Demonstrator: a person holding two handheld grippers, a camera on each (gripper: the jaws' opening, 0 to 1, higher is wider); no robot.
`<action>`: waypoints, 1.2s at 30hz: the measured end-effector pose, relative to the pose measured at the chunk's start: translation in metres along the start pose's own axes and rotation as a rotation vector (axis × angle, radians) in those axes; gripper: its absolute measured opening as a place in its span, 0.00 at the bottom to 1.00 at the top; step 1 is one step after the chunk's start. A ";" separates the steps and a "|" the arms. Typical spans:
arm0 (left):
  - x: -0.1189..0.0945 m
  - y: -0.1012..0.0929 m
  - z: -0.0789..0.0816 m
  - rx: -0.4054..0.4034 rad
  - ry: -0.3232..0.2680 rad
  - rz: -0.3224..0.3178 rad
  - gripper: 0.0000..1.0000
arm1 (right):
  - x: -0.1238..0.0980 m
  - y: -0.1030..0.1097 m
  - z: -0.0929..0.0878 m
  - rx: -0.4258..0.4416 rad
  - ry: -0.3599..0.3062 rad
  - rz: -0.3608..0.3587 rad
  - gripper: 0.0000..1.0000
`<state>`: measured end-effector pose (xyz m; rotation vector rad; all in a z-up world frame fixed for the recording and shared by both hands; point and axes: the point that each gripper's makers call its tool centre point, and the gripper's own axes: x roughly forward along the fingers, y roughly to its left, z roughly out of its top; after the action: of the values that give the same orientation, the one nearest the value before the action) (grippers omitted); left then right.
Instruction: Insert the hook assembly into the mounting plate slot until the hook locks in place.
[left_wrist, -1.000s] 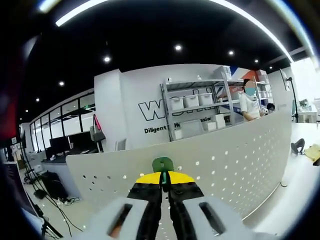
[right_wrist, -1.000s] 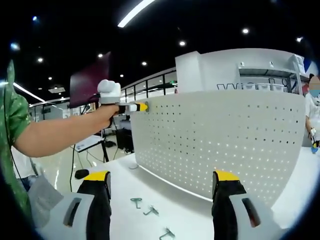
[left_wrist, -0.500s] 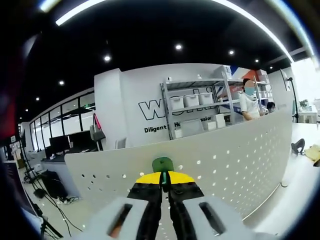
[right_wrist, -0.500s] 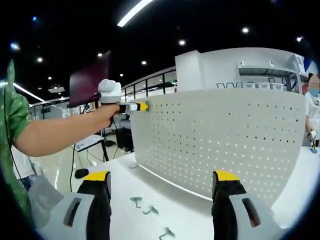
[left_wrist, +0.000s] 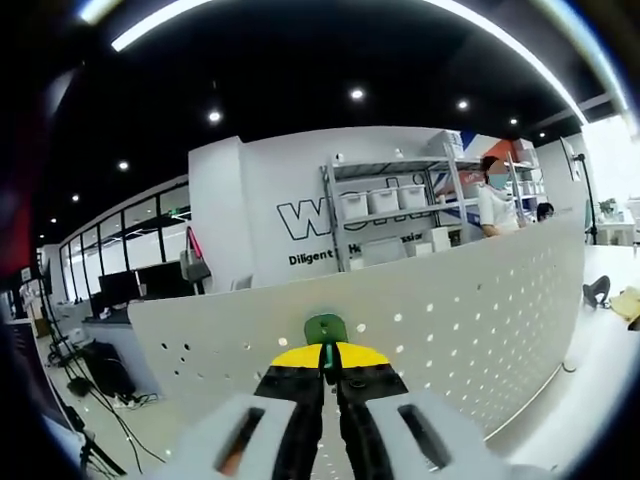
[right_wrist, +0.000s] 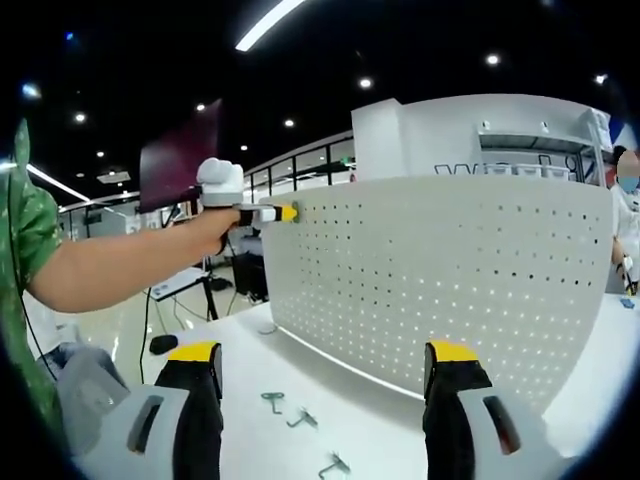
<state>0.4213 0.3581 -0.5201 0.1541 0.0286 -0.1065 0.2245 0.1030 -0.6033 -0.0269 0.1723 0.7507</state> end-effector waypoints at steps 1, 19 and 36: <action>0.000 0.000 0.000 0.001 0.001 0.000 0.03 | 0.000 0.000 0.000 -0.001 0.001 0.000 0.84; 0.002 0.001 -0.006 0.023 0.008 -0.003 0.03 | -0.001 0.000 0.000 0.000 0.004 -0.010 0.84; 0.004 0.002 -0.008 0.042 0.010 0.001 0.04 | 0.001 0.000 -0.001 0.004 0.006 -0.011 0.84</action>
<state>0.4252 0.3605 -0.5280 0.1970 0.0366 -0.1057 0.2254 0.1036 -0.6049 -0.0262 0.1796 0.7395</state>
